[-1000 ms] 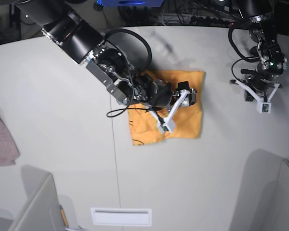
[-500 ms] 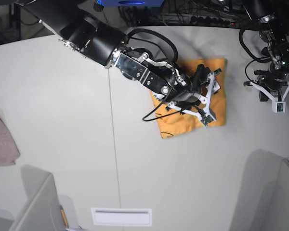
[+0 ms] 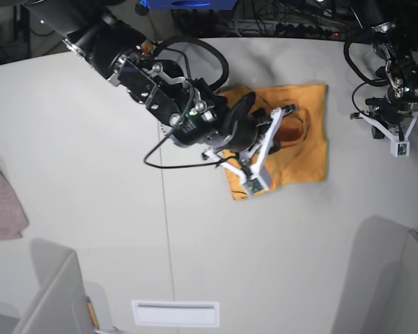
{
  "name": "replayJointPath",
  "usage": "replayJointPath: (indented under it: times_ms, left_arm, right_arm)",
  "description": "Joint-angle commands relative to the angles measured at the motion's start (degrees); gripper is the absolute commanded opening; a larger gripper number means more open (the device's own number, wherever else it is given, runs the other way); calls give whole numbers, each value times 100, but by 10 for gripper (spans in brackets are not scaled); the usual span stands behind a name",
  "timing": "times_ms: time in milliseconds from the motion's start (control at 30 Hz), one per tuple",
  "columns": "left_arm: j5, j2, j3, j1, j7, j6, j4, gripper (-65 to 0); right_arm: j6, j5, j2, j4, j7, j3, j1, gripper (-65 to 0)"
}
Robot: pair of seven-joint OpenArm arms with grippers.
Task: Fold the T-shirt properly
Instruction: 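Press and smooth the folded bundle with the right gripper, then withdraw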
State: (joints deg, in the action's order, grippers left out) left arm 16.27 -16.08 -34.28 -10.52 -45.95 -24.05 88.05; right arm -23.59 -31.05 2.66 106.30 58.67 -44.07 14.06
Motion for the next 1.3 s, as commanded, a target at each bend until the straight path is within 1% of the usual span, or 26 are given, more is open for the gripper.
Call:
replayJointPath:
  times_ms: [0, 167, 300, 367, 433, 500, 567, 700, 800, 933, 1000, 1033, 1100, 1167, 1267]
  left_arm:
    - [21, -85, -13, 46, 90, 1, 96, -650]
    - [21, -85, -13, -7, 90, 1, 158, -650]
    - [47, -102, -66, -16, 90, 1, 202, -650]
    - [39, -111, -84, -33, 90, 1, 202, -650]
    - [65, -111, -339, -130, 90, 1, 202, -650]
    - [65, -111, -559, -156, 90, 1, 202, -650]
    - [47, -120, -787, -174, 90, 1, 210, -650]
    - [21, -129, -1192, -174, 81, 1, 210, -650]
    - [21, -217, -1297, -192, 81, -8, 202, -650]
    - [74, -225, -1297, -297, 81, -8, 202, -650]
    - [74, -225, -1288, -297, 81, -8, 202, -650]
    - [74, -225, -1288, -306, 81, -8, 202, -650]
    - [74, -225, -1288, -297, 81, -8, 184, -650]
    - [74, -225, -1288, -279, 81, -8, 175, -650]
    - [74, -225, -1288, -271, 81, -8, 193, -650]
  right_arm:
    - [-19, 32, 38, -111, -131, 166, 110, -650]
    - [17, 41, 90, -1158, -562, 262, 154, -650]
    - [412, 41, 47, -1465, -738, 262, 128, -650]
    - [456, 41, 3, -1474, -738, 254, 119, -650]
    - [456, 50, -138, -1544, -738, 254, 128, -650]
    - [465, 50, -191, -1729, -738, 254, 172, -650]
    - [465, 50, -340, -1887, -738, 245, 215, -650]
    - [483, 50, -534, -2125, -738, 245, 242, -650]
    - [483, 50, -727, -2142, -747, 245, 242, -650]
    - [483, 32, -1035, -2336, -826, 245, 374, -650]
    - [483, 6, -1079, -2494, -1151, 236, 391, -650]
    - [483, -38, -1088, -2591, -1327, 113, 400, -650]
    - [483, -302, -1096, -2837, -1749, -124, 541, -650]
    - [483, -777, -1105, -3162, -2250, -467, 699, -650]
    - [483, -1568, -1105, -3663, -3419, -1153, 1051, -650]
